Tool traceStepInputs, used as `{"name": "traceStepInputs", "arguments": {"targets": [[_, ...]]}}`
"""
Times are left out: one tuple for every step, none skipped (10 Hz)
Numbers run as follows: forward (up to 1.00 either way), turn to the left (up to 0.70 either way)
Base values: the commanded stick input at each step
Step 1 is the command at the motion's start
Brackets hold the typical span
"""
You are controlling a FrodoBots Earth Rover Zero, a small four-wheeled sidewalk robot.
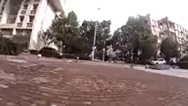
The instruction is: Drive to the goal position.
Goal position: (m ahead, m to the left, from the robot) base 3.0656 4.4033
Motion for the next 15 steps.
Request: {"name": "traceStepInputs", "arguments": {"targets": [[0.70,-0.12],[0.70,-0.12],[0.70,-0.01],[0.70,0.00],[0.70,0.00],[0.70,0.00],[0.70,0.00],[0.70,0.00],[0.70,0.00],[0.70,0.00],[0.70,0.00],[0.70,0.00],[0.70,0.00],[0.70,0.00],[0.70,0.00]]}}
